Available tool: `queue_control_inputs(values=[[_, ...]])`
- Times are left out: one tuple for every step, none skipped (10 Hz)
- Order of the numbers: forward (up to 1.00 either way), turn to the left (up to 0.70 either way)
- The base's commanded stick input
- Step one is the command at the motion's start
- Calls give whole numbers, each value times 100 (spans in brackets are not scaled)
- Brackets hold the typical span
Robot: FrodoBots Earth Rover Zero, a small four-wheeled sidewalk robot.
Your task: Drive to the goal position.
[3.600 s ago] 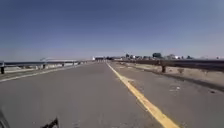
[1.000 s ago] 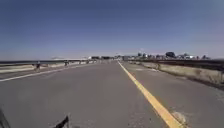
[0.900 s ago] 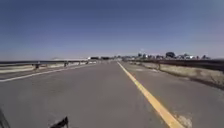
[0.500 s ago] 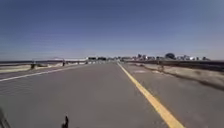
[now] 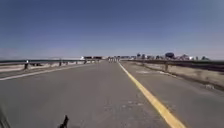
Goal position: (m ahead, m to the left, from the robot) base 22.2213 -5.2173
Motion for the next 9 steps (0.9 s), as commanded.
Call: queue_control_inputs(values=[[100, 0], [100, 0], [100, 0], [100, 0], [100, 0], [100, 0], [100, 0], [100, 0], [100, 0]])
